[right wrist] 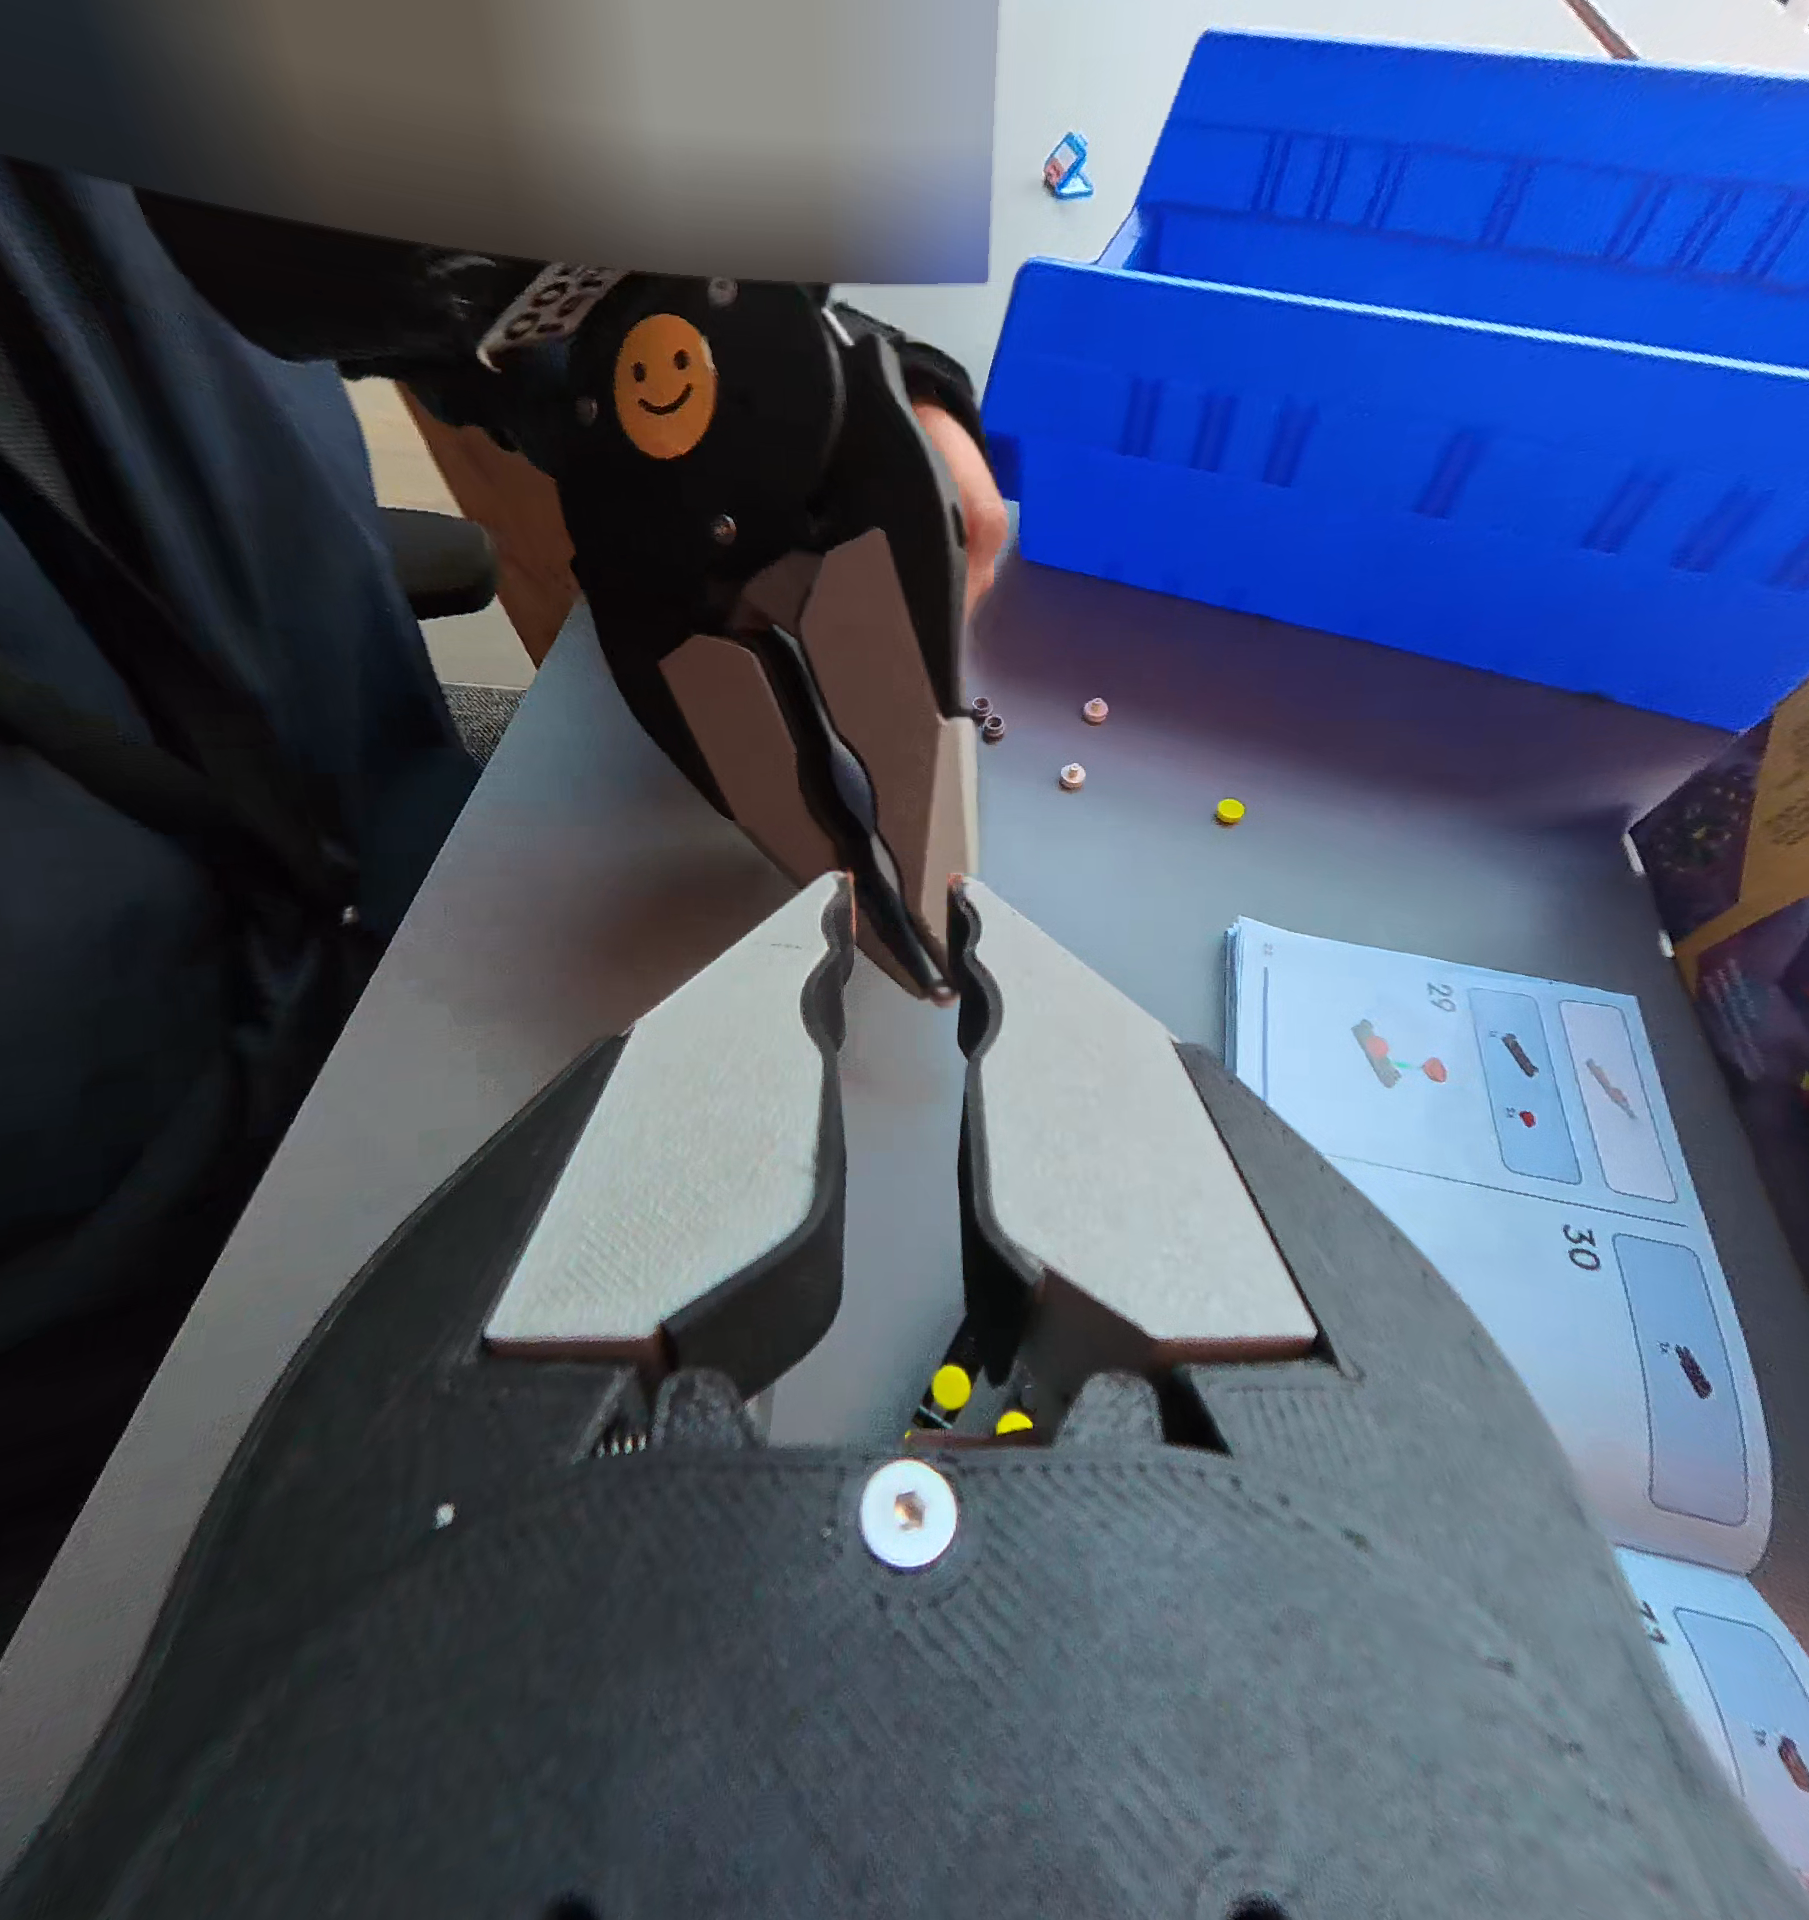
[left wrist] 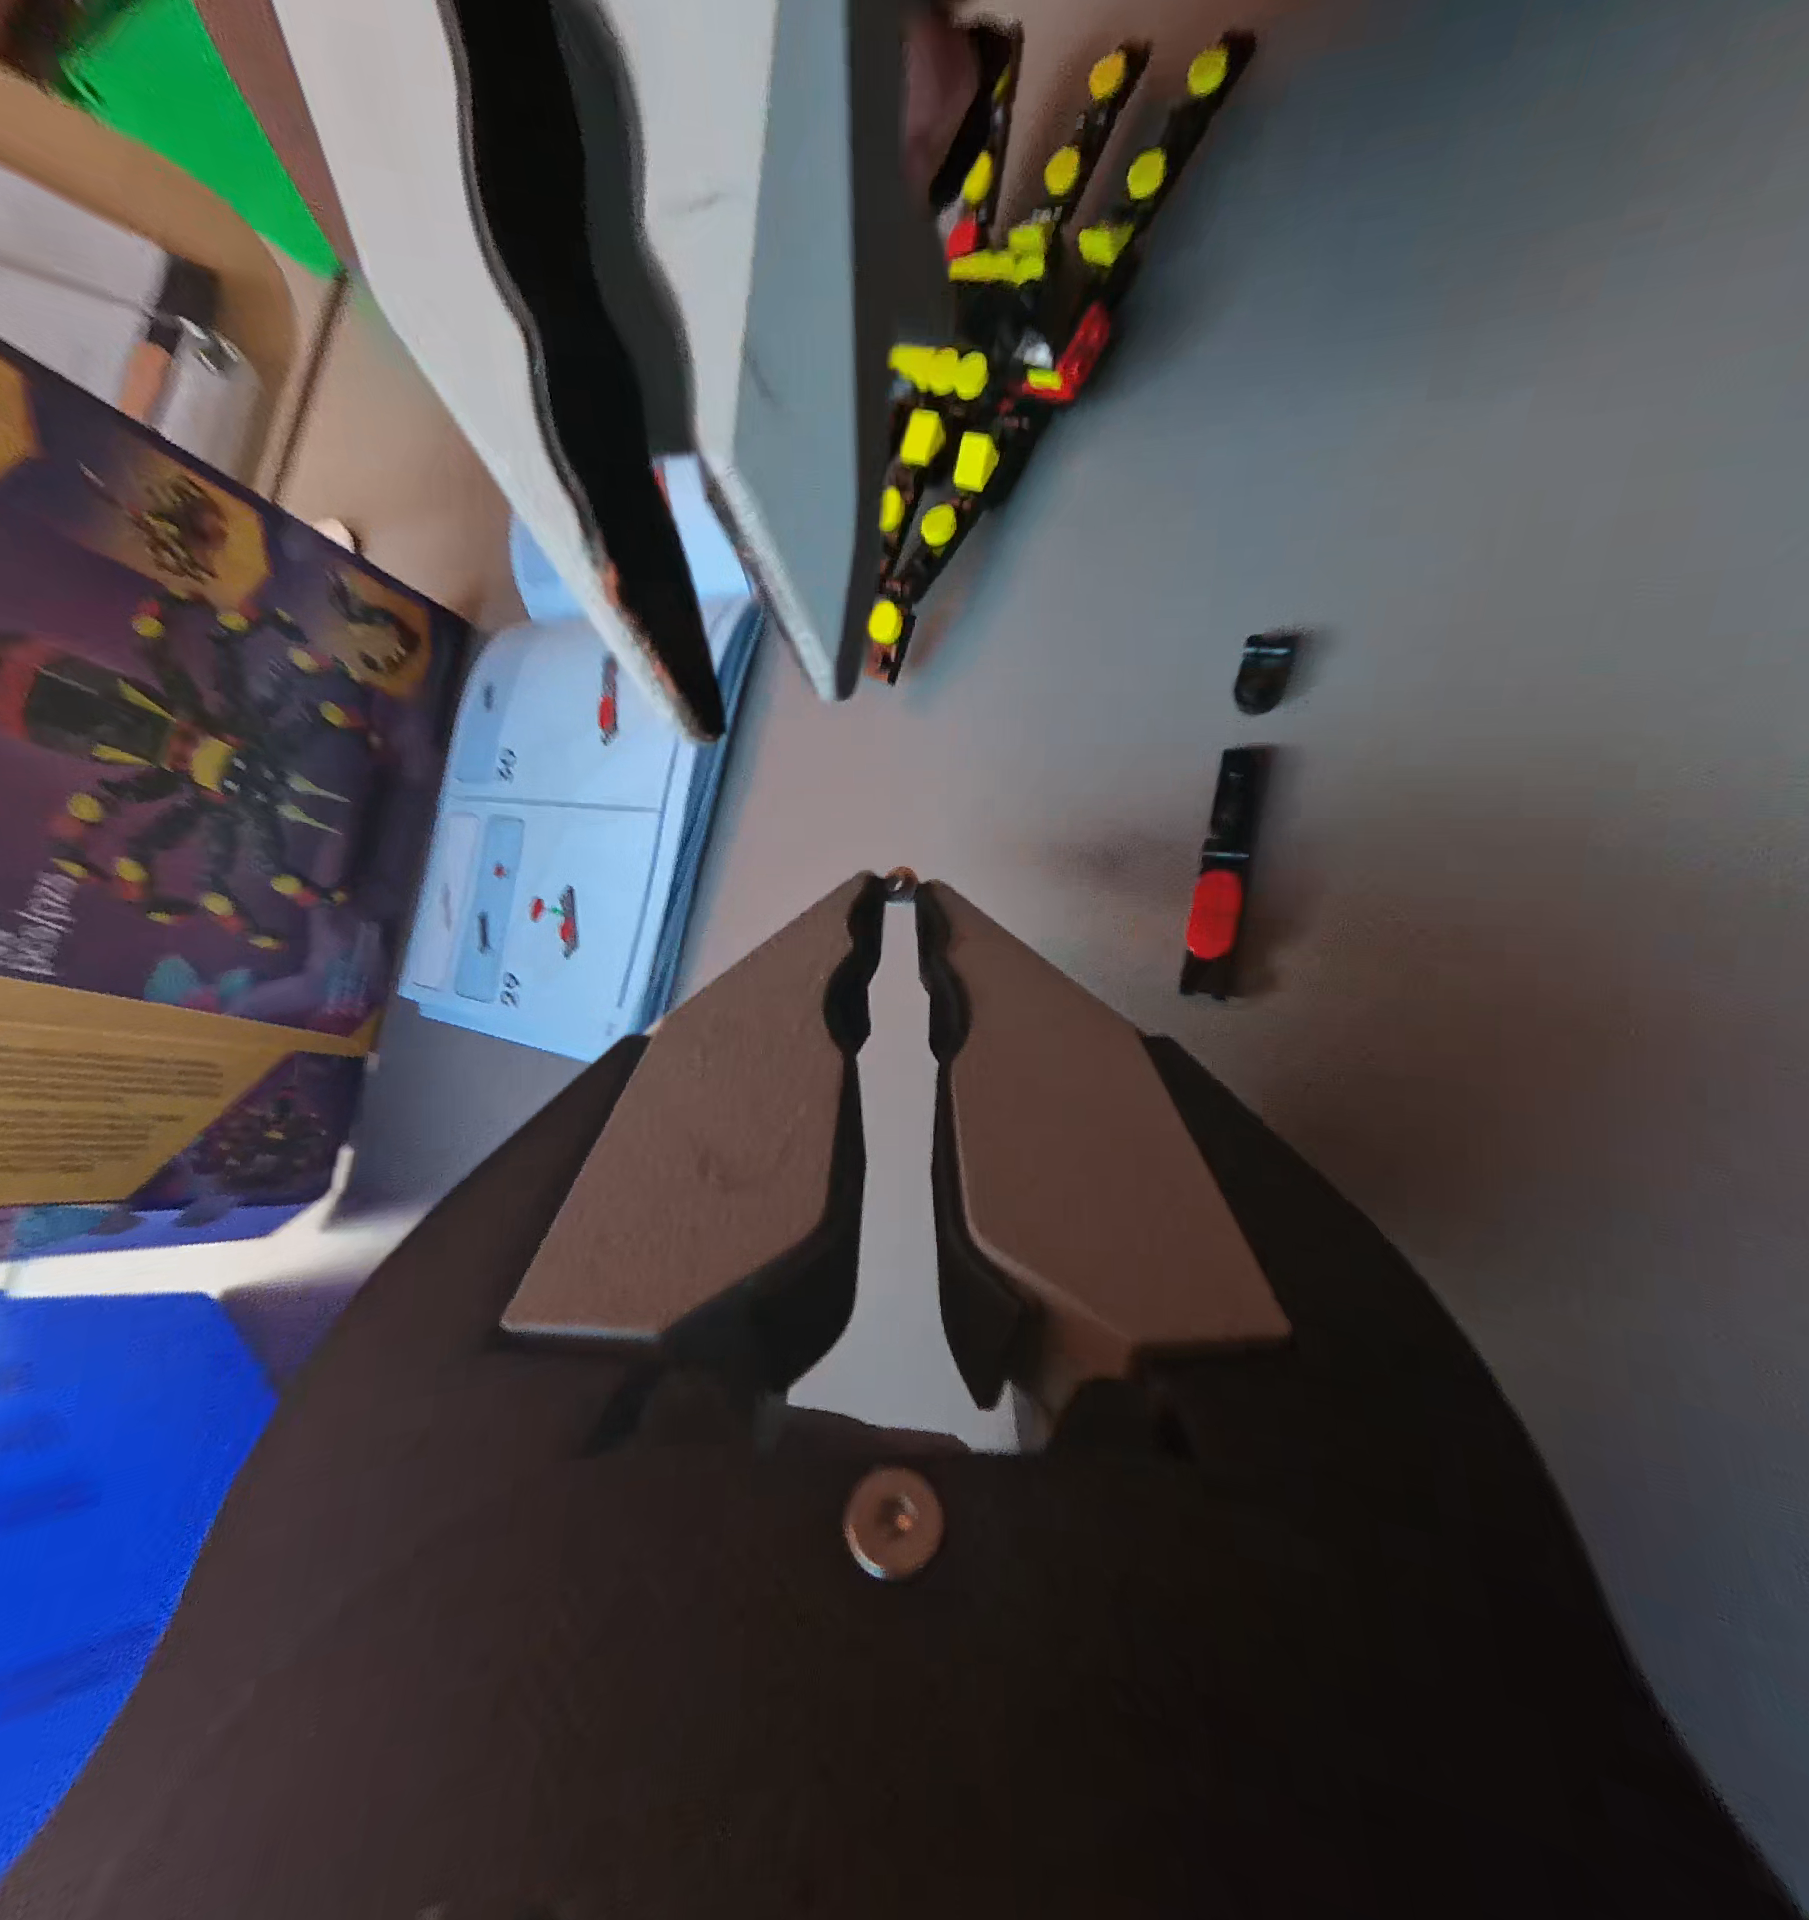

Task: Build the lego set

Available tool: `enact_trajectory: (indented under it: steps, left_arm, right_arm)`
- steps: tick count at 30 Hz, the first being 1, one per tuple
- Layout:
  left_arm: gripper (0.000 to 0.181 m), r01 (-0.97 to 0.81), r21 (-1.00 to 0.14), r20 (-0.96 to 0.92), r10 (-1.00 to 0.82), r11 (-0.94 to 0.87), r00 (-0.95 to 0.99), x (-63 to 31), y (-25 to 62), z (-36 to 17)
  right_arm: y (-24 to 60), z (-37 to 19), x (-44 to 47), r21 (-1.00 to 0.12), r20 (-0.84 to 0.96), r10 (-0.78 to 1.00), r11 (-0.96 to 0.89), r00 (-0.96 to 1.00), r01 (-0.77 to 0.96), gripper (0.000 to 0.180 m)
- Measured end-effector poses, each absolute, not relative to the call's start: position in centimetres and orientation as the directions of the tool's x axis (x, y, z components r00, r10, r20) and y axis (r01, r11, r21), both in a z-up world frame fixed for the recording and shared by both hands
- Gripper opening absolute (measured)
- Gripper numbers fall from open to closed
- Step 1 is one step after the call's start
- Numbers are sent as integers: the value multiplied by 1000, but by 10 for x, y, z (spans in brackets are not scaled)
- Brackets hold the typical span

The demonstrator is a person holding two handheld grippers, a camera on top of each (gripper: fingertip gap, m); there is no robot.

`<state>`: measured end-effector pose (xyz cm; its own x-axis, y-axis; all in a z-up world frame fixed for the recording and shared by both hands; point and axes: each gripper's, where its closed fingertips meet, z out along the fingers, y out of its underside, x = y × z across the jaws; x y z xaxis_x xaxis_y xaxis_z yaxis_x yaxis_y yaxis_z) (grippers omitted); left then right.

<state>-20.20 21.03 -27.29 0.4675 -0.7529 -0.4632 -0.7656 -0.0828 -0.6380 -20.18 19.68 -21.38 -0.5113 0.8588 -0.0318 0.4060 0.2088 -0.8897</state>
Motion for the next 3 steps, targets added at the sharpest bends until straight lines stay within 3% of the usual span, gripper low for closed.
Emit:
enact_trajectory:
  steps: [3]
  left_arm:
    - [4,-774,-617,-385,-802,-144,457,-206,211,-290]
  right_arm:
    - [197,-222,-202,-861,-11,869,243,-495,446,14]
